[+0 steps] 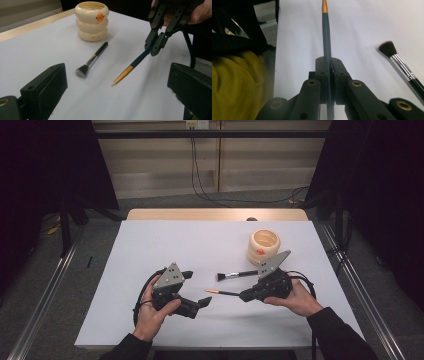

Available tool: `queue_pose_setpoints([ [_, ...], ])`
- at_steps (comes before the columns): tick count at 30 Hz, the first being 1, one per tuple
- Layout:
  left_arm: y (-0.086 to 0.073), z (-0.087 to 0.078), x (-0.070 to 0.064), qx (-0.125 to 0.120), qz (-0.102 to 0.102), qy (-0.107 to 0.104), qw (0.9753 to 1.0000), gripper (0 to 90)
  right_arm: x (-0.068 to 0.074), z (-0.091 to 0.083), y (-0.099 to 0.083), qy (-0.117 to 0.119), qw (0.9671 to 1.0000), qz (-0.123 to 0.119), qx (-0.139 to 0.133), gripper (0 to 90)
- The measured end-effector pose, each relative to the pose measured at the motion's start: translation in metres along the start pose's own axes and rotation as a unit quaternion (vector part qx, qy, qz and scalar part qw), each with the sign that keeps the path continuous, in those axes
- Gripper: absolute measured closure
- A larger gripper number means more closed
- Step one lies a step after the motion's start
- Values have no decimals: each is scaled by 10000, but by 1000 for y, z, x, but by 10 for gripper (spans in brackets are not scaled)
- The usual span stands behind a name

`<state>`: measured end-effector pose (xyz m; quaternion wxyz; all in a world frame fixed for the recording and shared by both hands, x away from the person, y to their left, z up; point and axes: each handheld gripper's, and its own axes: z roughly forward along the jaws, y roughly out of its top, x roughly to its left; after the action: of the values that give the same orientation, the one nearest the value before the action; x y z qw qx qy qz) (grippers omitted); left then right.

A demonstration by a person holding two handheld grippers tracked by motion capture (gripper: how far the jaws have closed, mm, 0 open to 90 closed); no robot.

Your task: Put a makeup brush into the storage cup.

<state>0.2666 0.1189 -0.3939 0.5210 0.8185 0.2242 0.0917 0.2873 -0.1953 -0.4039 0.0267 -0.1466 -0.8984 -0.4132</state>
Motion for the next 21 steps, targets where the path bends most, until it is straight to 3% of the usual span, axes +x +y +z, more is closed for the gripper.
queue_pose_setpoints([
  [5,0,-2,1,-85,-74,82,9999,28,-1,-1,-3,7,9997,64,-247,853],
  [11,1,-5,4,-214,-235,-7,9995,33,2,-8,-4,-49,9974,139,-711,853],
  [21,2,-6,2,-265,-203,-49,9994,42,6,-14,-7,-40,9900,240,-1390,853],
])
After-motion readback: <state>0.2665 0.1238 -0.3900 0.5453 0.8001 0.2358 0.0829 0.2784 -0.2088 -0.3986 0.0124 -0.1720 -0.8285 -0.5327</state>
